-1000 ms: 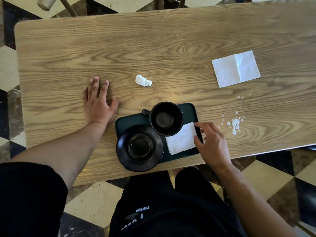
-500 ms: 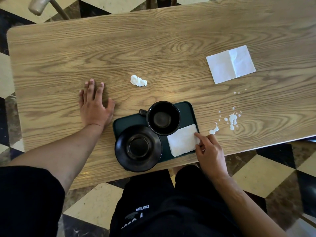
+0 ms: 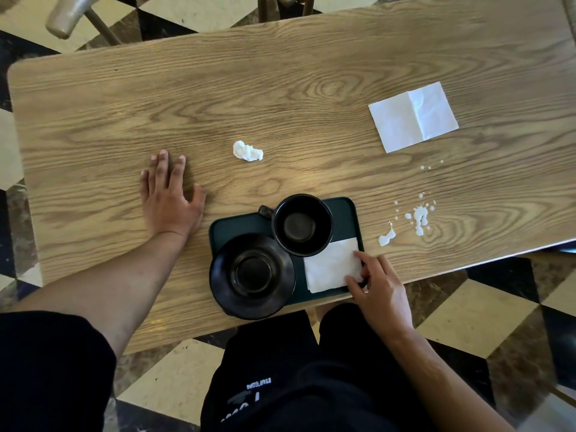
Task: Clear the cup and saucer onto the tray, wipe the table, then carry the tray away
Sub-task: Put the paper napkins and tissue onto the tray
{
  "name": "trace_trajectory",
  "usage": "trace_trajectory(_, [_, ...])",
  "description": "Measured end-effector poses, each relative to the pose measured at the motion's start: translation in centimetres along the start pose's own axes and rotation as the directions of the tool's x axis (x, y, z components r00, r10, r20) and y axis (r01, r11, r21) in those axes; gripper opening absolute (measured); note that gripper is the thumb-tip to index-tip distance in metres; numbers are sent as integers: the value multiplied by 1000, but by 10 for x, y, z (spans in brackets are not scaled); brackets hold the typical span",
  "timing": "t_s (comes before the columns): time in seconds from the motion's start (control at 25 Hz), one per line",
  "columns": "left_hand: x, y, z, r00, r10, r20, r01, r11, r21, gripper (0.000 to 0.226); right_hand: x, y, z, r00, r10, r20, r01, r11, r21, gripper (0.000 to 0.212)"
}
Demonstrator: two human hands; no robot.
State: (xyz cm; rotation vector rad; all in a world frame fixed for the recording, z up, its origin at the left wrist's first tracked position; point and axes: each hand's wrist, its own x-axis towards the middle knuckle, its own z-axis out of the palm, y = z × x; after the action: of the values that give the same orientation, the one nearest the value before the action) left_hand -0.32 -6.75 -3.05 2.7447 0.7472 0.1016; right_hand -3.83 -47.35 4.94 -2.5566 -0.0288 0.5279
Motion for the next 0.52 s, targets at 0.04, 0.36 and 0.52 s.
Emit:
trace_trajectory(0.04, [0,0,0,1000,0,-5,0,1000,-3,68,2,-1,1,1000,-22,13,23,1000,-19,54])
trace_trajectory(0.36, [0,1,-1,1000,-4,0,4,1000,-1,68,12,-6,5,992,-93,91,101,991,-88,55])
trace_trajectory(0.52, [1,2,-1,1000,-10,9,10,1000,5,69,5,-3,0,993,-79,90,87,993,-86,53])
